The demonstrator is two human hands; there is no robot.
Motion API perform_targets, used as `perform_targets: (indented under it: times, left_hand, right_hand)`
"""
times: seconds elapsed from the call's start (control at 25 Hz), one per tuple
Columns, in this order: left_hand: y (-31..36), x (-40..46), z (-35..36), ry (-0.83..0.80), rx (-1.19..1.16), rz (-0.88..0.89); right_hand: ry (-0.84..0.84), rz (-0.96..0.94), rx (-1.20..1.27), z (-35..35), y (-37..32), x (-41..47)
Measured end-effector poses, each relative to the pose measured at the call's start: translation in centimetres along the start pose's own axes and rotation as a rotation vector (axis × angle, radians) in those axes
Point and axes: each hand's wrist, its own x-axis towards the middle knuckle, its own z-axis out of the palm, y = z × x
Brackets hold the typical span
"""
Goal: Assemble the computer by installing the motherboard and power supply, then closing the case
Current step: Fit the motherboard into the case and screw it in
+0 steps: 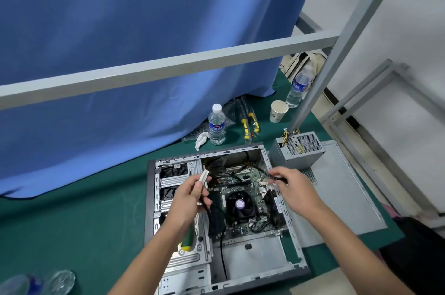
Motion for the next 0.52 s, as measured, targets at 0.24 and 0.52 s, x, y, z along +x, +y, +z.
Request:
perform_targets:
  times: [0.24,0.52]
  left_hand:
    - [0.1,-0.7,1.6,-0.027,0.029,0.041]
    - [-0.2,-2.0,3.8,-0.188,0.102,0.013]
  right_hand:
    - [0.132,0.065,-0.284,-0.4,0.8,1.1]
    - [0.238,0.116,-0.139,-2.0,1.6,2.2]
